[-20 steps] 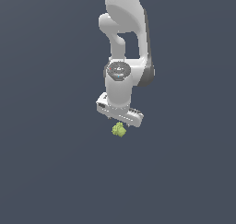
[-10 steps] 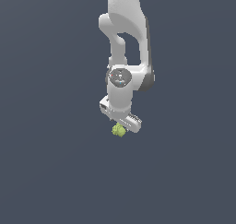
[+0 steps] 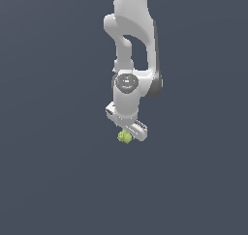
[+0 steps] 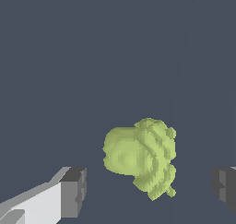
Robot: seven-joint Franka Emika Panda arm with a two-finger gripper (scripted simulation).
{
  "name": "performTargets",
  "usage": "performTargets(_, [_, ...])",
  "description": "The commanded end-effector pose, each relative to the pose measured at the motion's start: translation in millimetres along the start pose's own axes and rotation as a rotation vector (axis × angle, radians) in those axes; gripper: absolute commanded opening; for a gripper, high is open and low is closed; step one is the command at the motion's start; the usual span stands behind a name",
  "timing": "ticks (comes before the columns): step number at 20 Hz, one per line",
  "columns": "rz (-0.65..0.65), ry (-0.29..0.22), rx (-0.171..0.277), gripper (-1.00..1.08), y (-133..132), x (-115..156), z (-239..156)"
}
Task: Pick up the object and move it to a goal position.
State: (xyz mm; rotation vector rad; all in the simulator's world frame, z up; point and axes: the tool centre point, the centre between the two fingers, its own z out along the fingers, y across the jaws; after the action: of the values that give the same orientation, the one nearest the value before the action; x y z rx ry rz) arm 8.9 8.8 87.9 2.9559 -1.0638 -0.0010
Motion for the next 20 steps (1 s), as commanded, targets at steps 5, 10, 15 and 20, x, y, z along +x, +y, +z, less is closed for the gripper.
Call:
performTargets(5, [0.002,0.0,0.0,1.0,0.3,-0.2,13.5])
performTargets(10, [0.004,0.0,0.0,1.0,0.8,-0.9,39.7])
performTargets(15, [0.005,0.0,0.0,1.0,0.0,-0.1,50.1])
performTargets(20, [0.005,0.0,0.0,-1.0,-0.1,0.0,50.3])
